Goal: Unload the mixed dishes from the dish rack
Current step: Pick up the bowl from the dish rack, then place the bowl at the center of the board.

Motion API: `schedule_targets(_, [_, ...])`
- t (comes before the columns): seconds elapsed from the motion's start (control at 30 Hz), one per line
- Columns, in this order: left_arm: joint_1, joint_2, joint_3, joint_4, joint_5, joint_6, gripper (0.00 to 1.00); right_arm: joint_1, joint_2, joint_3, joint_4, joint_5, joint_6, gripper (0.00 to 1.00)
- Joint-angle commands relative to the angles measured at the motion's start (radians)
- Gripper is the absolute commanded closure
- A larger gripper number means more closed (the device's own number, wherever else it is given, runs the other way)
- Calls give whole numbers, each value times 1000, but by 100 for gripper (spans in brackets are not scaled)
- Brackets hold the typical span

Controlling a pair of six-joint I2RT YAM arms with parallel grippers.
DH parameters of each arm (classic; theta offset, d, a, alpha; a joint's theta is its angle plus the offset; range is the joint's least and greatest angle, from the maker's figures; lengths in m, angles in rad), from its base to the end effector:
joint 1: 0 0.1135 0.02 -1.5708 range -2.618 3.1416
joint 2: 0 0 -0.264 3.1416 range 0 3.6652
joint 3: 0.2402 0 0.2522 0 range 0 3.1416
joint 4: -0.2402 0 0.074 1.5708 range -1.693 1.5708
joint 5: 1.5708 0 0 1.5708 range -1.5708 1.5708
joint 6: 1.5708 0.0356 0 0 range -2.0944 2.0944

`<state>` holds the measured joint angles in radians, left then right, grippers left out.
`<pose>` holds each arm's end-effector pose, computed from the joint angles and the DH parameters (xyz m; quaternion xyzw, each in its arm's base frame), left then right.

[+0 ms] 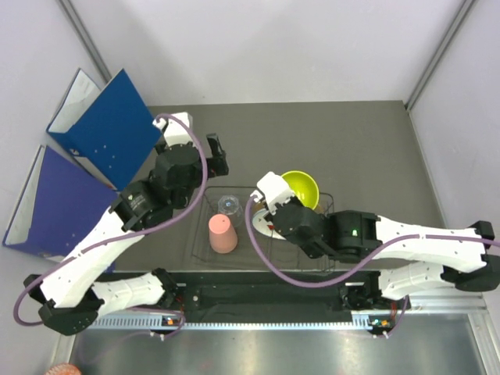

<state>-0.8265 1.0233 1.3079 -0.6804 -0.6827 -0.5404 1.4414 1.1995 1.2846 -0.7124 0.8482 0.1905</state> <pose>0.1484 -0.1279 0.4261 -0.0718 0.8027 -0.1138 0.5809 0.0577 0.2367 0.3829 -0.3237 0.7677 0.0505 0.5508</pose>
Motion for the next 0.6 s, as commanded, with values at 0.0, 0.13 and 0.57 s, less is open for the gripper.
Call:
schedule_targets(0.0, [10, 86, 163, 30, 145, 223, 1, -15, -51, 38, 169, -133, -316, 100])
schedule_targets(0.13, [12, 246, 326, -85, 319, 332, 1, -16, -122, 42, 206, -242, -465, 100])
schedule_targets(0.57, [20, 347, 431, -72, 538, 440, 1, -18, -186, 64, 47, -653, -720, 100])
